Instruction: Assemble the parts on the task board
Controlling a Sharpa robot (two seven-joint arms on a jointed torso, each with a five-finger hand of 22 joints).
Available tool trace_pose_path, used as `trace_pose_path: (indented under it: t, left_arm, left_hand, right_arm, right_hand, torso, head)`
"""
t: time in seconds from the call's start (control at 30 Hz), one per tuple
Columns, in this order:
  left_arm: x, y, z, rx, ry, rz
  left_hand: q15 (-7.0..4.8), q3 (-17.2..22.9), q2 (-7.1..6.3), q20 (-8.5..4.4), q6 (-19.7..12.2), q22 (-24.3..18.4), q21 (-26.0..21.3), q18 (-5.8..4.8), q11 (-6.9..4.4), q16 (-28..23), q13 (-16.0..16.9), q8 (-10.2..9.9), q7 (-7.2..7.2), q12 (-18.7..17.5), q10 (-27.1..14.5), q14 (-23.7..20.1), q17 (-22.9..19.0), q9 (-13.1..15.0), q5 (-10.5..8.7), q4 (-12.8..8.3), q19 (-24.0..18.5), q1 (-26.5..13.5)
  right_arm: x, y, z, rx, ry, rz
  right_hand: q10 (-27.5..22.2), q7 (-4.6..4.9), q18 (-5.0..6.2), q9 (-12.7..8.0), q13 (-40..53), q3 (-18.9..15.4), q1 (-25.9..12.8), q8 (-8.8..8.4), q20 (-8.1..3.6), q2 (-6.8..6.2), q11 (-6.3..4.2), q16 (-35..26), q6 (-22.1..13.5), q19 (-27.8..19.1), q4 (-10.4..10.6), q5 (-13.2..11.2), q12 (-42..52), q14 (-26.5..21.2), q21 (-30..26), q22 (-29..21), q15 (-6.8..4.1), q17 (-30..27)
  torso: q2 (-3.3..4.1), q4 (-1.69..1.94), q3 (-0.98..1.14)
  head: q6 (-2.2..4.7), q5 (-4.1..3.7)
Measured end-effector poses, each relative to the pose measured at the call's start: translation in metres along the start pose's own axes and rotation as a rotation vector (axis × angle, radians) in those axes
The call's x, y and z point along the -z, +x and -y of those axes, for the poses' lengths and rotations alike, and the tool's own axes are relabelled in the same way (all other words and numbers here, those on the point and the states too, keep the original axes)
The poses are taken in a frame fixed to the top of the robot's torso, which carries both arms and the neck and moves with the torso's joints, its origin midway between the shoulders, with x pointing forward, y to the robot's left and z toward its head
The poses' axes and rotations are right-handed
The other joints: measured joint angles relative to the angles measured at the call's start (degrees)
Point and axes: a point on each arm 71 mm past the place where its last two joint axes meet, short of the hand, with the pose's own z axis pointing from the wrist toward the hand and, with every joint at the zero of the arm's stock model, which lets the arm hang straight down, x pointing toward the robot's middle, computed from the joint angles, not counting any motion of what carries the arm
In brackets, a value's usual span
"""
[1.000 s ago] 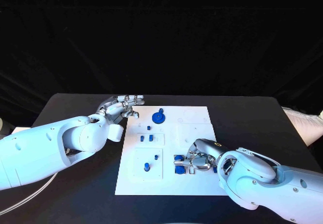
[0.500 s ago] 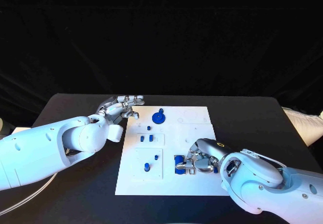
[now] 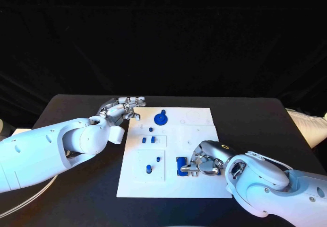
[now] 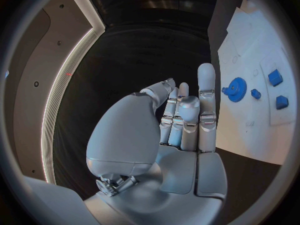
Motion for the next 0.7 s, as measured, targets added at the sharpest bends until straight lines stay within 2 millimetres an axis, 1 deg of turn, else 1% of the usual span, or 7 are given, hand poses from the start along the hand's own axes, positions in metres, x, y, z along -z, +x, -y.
trace_pose_path:
  t: [0.17, 0.2, 0.3, 0.33, 0.5, 0.63, 0.7]
  left_arm:
    - [0.0, 0.0, 0.0, 0.0, -0.001, -0.001]
    - [0.0, 0.0, 0.0, 0.0, -0.001, -0.001]
    - [0.0, 0.001, 0.0, 0.001, -0.001, -0.002]
    - [0.0, 0.001, 0.0, 0.001, -0.001, -0.002]
    - [0.0, 0.0, 0.0, 0.0, -0.001, -0.001]
    - [0.001, 0.0, 0.0, 0.0, -0.001, 0.0]
    - [0.001, -0.001, 0.0, 0.0, -0.001, 0.001]
  left_hand:
    - [0.0, 0.0, 0.0, 0.0, 0.0, 0.0, 0.0, 0.0, 0.0, 0.0, 0.0, 0.0, 0.0, 0.0, 0.0, 0.0, 0.0, 0.0, 0.0, 0.0, 0.0, 0.0]
    - [0.0, 0.0, 0.0, 0.0, 0.0, 0.0, 0.0, 0.0, 0.0, 0.0, 0.0, 0.0, 0.0, 0.0, 0.0, 0.0, 0.0, 0.0, 0.0, 0.0, 0.0, 0.0]
    - [0.0, 0.0, 0.0, 0.0, 0.0, 0.0, 0.0, 0.0, 0.0, 0.0, 0.0, 0.0, 0.0, 0.0, 0.0, 0.0, 0.0, 0.0, 0.0, 0.0, 0.0, 0.0]
    - [0.0, 0.0, 0.0, 0.0, 0.0, 0.0, 0.0, 0.0, 0.0, 0.0, 0.0, 0.0, 0.0, 0.0, 0.0, 0.0, 0.0, 0.0, 0.0, 0.0, 0.0, 0.0]
    - [0.0, 0.0, 0.0, 0.0, 0.0, 0.0, 0.0, 0.0, 0.0, 0.0, 0.0, 0.0, 0.0, 0.0, 0.0, 0.0, 0.01, 0.0, 0.0, 0.0, 0.0, 0.0]
    - [0.0, 0.0, 0.0, 0.0, 0.0, 0.01, 0.0, 0.0, 0.0, 0.0, 0.0, 0.0, 0.0, 0.0, 0.0, 0.0, 0.01, 0.0, 0.0, 0.0, 0.0, 0.0]
    - [0.0, 0.0, 0.0, 0.0, 0.0, 0.01, 0.0, 0.0, 0.0, 0.0, 0.0, 0.0, 0.0, 0.0, 0.0, 0.0, 0.01, 0.0, 0.0, 0.0, 0.0, 0.0]
  right_arm:
    - [-0.006, 0.002, 0.001, 0.007, 0.007, -0.006]
    - [-0.007, 0.003, 0.002, 0.008, 0.008, -0.009]
    - [-0.01, 0.006, 0.002, 0.011, 0.009, -0.015]
    - [-0.011, 0.006, 0.002, 0.012, 0.01, -0.017]
    - [-0.012, 0.008, 0.003, 0.017, 0.011, -0.02]
    - [-0.009, 0.007, 0.003, 0.015, 0.008, -0.016]
    - [-0.006, 0.007, 0.005, 0.011, 0.007, -0.01]
  right_hand:
    - [-0.1, 0.0, 0.0, 0.24, 0.01, 0.39, 1.37, 0.0, 0.0, 0.73, 0.1, 0.0, 0.0, 0.0, -0.57, 0.72, 0.32, 0.0, 0.0, 0.0, 0.0, 0.0]
    - [-0.11, 0.0, 0.0, 0.29, 0.01, 0.45, 1.59, 0.0, 0.0, 0.9, 0.11, 0.0, 0.0, 0.0, -0.91, 0.72, 0.48, -0.01, 0.0, 0.0, 0.01, 0.0]
    - [-0.2, 0.0, 0.0, 0.4, 0.02, 0.62, 2.11, 0.0, 0.0, 0.9, 0.21, 0.0, 0.0, 0.0, -1.09, 0.71, 0.66, -0.01, 0.0, -0.01, 0.01, 0.03]
    - [-0.2, 0.0, 0.0, 0.4, 0.02, 0.77, 2.41, 0.0, 0.0, 1.2, 0.21, 0.0, 0.0, 0.0, -1.24, 0.71, 0.65, -0.01, 0.0, -0.01, 0.01, 0.04]
    - [-0.3, 0.0, 0.0, 0.45, 0.02, 0.69, 2.55, 0.0, 0.0, 1.35, 0.3, 0.0, 0.0, 0.0, -1.32, 0.7, 0.45, -0.01, 0.0, -0.01, 0.01, 0.04]
    - [-0.3, 0.0, 0.0, 0.48, 0.02, 0.52, 2.93, 0.0, 0.0, 1.12, 0.31, 0.0, 0.0, 0.0, -1.48, 0.71, 0.45, -0.01, 0.0, -0.01, 0.02, 0.04]
    - [-0.3, 0.23, 0.0, 0.53, 0.02, 0.42, 2.93, 0.0, 0.0, 1.12, 0.31, 0.0, -0.23, 0.0, -1.55, 0.71, 0.18, -0.01, 0.0, -0.02, 0.01, 0.04]
  torso:
    - [-0.02, 0.09, -0.06]
    - [-0.02, 0.12, -0.06]
    - [-0.01, 0.13, -0.06]
    - [-0.01, 0.13, -0.06]
    - [-0.01, 0.12, -0.06]
    - [-0.01, 0.08, -0.04]
    - [-0.01, 0.08, -0.03]
  head:
    - [-0.07, -0.14]
    - [-0.08, -0.15]
    - [-0.13, -0.12]
    - [-0.15, -0.08]
    - [-0.18, -0.01]
    - [-0.15, 0.0]
    - [-0.12, 0.0]
